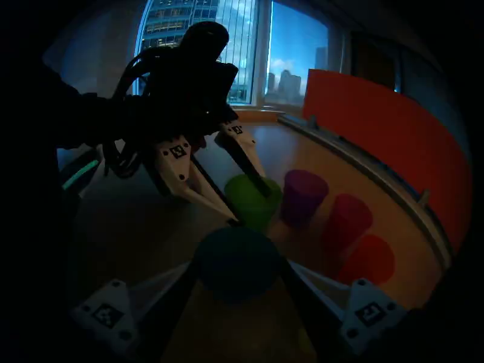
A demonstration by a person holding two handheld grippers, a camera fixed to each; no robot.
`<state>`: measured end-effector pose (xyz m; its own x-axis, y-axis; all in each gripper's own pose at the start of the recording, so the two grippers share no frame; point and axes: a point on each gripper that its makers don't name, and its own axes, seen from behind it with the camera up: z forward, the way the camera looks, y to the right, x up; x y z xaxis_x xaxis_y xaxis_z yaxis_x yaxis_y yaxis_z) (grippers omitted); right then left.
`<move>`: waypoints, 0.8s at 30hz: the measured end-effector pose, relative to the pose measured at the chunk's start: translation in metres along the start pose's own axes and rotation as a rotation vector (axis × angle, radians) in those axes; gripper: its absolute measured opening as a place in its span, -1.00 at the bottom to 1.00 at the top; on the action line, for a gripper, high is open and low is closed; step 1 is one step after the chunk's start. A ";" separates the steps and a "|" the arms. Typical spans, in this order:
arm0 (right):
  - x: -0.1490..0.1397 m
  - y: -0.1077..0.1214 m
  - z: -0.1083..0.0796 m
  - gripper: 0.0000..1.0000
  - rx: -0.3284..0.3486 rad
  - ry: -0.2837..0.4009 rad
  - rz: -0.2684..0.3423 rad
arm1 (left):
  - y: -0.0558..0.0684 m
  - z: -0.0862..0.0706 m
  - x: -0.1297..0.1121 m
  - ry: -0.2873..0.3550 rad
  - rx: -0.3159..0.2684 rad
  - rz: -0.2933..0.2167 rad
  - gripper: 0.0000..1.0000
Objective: Pour water
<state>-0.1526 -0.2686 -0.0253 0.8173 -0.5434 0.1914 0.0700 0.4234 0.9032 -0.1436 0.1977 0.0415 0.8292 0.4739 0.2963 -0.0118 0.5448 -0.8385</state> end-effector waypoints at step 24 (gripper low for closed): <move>-0.004 -0.002 -0.001 0.87 -0.004 0.004 -0.002 | -0.002 -0.009 0.009 0.028 0.017 -0.008 0.73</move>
<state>-0.1560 -0.2667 -0.0286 0.8194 -0.5413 0.1885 0.0738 0.4258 0.9018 -0.1308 0.1952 0.0416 0.8444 0.4502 0.2902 -0.0144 0.5606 -0.8280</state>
